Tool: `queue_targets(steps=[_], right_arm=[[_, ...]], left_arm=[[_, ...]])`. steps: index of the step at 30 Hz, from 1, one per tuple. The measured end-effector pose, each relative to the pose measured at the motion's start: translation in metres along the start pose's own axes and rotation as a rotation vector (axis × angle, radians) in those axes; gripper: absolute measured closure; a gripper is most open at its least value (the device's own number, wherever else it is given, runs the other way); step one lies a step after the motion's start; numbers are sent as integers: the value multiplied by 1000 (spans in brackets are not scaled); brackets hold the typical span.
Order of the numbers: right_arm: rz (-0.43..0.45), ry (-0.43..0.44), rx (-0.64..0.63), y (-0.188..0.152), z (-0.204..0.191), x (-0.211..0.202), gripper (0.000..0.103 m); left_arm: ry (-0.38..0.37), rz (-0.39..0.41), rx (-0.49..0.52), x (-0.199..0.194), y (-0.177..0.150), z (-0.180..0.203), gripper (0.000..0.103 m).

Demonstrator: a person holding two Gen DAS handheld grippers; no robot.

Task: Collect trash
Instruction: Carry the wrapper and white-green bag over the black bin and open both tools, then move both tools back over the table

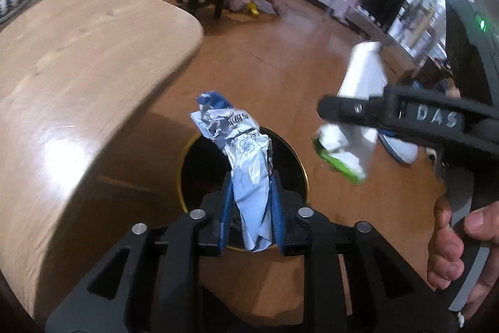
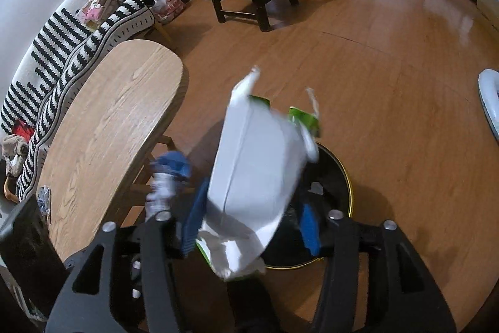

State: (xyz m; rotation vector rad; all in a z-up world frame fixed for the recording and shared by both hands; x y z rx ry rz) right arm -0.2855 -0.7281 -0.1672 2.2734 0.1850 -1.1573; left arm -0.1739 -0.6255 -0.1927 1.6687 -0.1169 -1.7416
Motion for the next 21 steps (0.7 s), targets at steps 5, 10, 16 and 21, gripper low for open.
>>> queue_targets(steps=[5,10,16,21], right_arm=[[5,-19,4,1,5,-1,37],[12,-19,8,3,5,-2,37],[36,-9,-35,8,-23,-4,27],[68,27,-127,9,-78,-3,20]], left_arm=[[27,-8,7,15,2,0,47],[31,13,-11,8,7,-6,34],[101,62,-20,-20,5,-30,13],[159,94,-83,-63,5,-78,10]])
Point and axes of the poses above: each gripper's, at about its wrist camera, not at the fingertips, and x roughly the way its jaws point, z to its right, y to its top, the point moved 10 cm from there along x, roughly the way its jaws point, and after that the axes turned 11 degrees about y, right-handed, at the moved point
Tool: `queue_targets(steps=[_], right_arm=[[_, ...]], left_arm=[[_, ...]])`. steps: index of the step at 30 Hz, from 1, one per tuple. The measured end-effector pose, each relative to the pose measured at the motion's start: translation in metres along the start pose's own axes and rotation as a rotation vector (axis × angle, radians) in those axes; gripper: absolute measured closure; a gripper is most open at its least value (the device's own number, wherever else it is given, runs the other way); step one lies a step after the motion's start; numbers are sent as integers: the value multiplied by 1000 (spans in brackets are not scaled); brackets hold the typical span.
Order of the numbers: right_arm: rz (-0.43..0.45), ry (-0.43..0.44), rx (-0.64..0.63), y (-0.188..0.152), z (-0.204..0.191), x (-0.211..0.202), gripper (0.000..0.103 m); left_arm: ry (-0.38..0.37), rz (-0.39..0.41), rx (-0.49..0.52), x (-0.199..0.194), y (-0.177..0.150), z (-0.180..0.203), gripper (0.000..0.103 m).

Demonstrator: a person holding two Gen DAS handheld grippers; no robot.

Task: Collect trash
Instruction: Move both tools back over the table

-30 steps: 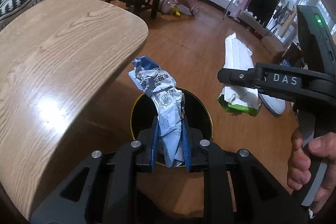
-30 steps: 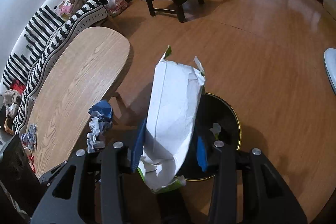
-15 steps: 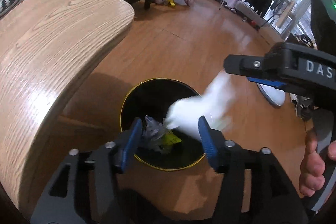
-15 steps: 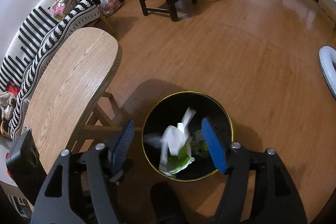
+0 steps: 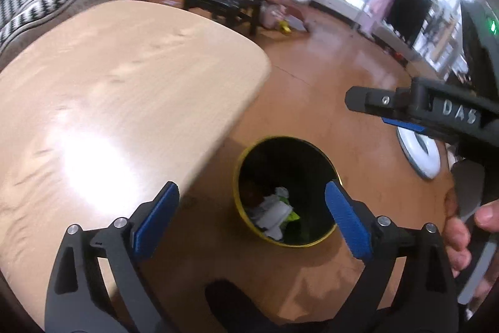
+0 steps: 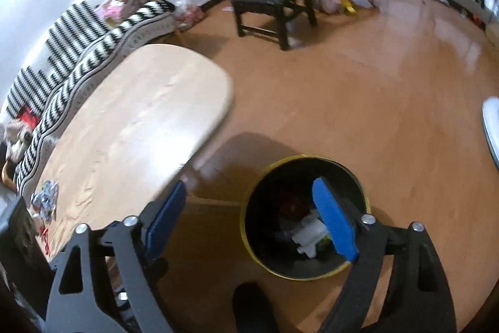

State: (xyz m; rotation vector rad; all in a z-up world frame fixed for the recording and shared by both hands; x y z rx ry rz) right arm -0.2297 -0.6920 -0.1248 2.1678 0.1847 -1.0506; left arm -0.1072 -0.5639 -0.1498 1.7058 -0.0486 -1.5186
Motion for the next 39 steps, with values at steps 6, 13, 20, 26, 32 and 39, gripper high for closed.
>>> queue_targets(steps=[6,13,20,26,32,39], right_arm=[[-7,111,-119,-3,-105,16,20],[-67,267,-284,-35,-252,47,20],[-141,393,-440,-86,-383,76,20],[-192,435,-512,-119,-446,99,20],[-214,438,-547,-131,-463,113,20],[-219,407,-601,-129,-480,141,20]], left_arm=[[160,92,-93,-66,1,-103,7],[352,128,-295,-142,-45,-253,7],[494,130,-452,-195,-104,-370,7],[555,126,-551,-222,-146,-435,7],[566,115,-557,-223,-155,-448,7],[594,106,-483,-189,-135,-453,7]])
Point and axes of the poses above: each gripper's, at about its wrist camera, not at the fingertips, and x roughly the way its jaws point, z to its right, y to its top, the point moved 10 cm from there along x, roughly the way its jaws point, and after that the axes turned 11 degrees about y, right-handed, at the moved point
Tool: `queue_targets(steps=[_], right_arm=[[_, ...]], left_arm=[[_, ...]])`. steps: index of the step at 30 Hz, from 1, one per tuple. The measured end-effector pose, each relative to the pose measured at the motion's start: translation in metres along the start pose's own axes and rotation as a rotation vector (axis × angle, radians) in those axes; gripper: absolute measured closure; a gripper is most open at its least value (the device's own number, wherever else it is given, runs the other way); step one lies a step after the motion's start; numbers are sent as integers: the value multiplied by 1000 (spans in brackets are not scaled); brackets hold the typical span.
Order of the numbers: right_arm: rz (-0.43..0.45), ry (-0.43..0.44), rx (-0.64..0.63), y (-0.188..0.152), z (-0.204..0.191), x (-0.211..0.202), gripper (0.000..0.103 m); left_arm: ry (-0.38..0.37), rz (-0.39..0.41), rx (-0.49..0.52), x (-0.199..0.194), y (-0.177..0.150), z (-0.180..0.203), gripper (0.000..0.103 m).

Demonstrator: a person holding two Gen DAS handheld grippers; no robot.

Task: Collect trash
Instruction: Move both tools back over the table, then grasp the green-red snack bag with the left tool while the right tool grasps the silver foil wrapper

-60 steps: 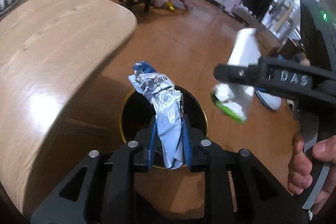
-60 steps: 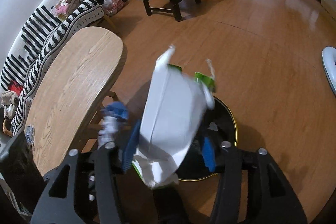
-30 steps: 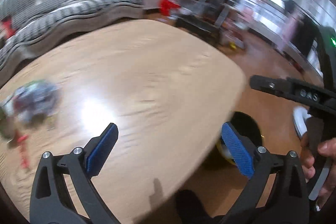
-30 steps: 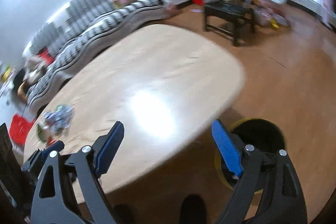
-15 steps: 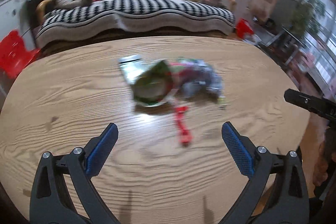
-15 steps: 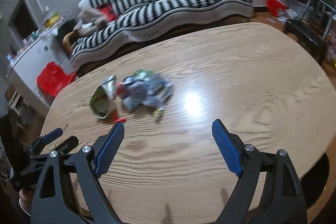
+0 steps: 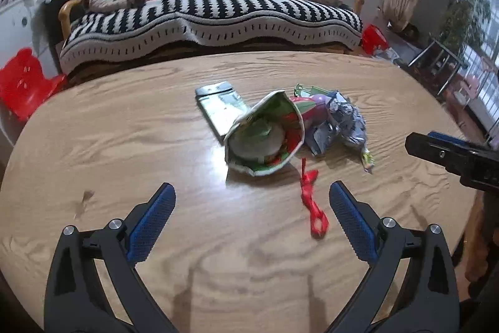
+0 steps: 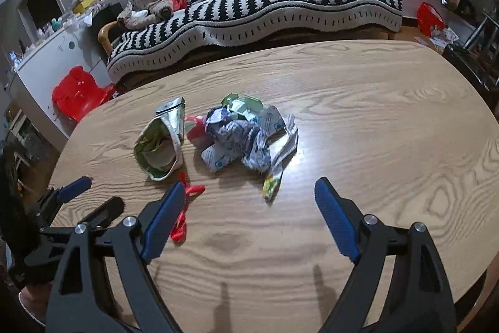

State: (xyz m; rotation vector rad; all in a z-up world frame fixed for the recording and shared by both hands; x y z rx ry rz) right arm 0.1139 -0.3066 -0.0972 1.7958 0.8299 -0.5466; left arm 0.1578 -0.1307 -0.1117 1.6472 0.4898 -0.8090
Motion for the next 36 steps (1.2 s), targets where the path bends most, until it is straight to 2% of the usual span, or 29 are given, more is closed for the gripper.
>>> queue_targets(steps=[5,11,15,18,19,20,21,22,23,25,32,36], right_arm=[[-13,-7,-34,14,7,31,25],[-41,-26,-64,26,13,72,31],[-66,-25,-59,26,18,90,34],[-74,-23,-53,27,24,97,42],[-71,-22,-54,28,25,98,50],[-67,-20,-55,28,25,97,65],[-77,-5,-48,28,25,97,72],[-81,12,-36,26,25,96,73],[-77,24,-30,26,24,94,74],[-64,26,-45,28,21,87,75],[13,46,-64,37,5,51,76],[26,51,-72,35,1,35,76]], left_arm=[[18,-6,58,35,3,12,7],[-3,-37,26,62,12,19,7],[8,-46,51,74,14,29,7],[20,-45,68,82,15,34,7],[21,-45,69,83,15,35,7],[20,-44,68,84,16,35,8],[12,-42,65,83,17,36,13],[10,-37,61,81,18,35,20],[14,-37,60,80,19,34,33],[8,-38,50,75,20,32,37],[-6,17,16,44,33,20,39],[-8,31,17,27,33,17,39]])
Point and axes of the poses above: each gripper's, at about its wrist camera, not at the fingertips, and x roughly the way its jaws point, z to its right, y to its top, the point moved 10 cm from there along x, roughly the way its jaws point, and after that the axes turned 11 degrees about y, right-handed, at the moved point
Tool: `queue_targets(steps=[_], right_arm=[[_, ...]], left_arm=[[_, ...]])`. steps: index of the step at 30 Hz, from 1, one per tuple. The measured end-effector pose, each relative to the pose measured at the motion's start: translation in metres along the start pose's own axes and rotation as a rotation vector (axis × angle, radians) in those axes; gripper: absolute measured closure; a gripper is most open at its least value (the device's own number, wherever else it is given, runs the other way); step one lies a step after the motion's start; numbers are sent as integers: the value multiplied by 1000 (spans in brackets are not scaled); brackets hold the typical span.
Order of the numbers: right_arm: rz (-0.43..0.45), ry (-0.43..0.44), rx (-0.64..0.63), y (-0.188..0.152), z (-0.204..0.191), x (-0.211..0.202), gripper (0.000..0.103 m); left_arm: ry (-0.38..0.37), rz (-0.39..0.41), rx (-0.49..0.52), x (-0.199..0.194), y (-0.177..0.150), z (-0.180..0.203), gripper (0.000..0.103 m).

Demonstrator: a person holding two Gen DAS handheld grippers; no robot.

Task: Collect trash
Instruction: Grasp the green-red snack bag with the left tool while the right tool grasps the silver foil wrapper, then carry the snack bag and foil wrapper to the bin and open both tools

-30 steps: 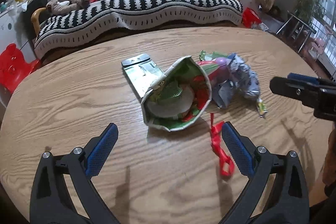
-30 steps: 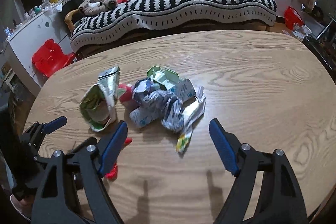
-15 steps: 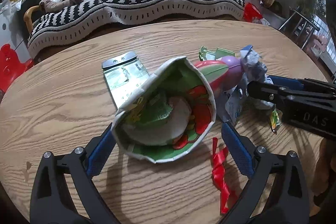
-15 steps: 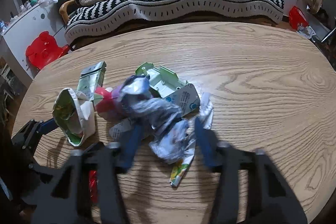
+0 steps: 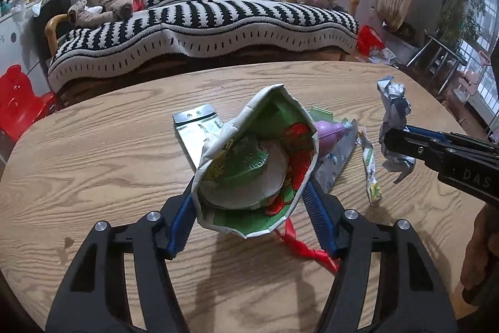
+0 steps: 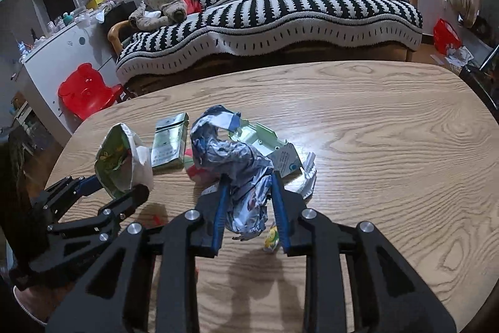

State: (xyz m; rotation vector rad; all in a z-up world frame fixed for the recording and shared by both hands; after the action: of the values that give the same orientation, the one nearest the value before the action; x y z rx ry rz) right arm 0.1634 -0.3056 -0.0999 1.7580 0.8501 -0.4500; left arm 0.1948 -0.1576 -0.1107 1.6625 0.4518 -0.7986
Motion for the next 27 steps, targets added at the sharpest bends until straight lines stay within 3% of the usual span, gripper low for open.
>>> queue_targets(steps=[8,14,20,27], right_arm=[[-6,-25,23,-16,18,-34,76],[4,-69,72,-34,55,-84,76],[36,-149,158,-62,111,-151,76],[81,-294,255,-108,185,-231,76]], left_arm=[[-8,-17,0,-18,-5,15,39],[-48,-19,33,-42,-5,56,39],[-142,-9,93,-71,-9,124,39],[-301,-12,211,-101,-25,238,39]])
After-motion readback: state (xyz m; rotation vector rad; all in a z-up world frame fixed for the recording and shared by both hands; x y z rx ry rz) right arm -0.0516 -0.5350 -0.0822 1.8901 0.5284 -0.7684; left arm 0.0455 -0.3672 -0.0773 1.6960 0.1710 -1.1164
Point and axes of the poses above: each gripper's, at about its wrist camera, not at the fingertips, and x roughly the way its jaws point, z to its right, y to its top, the point moved 10 cm from there along x, roughly the way its jaws point, and after that the axes turned 11 degrees about y, right-handed, at the moved point
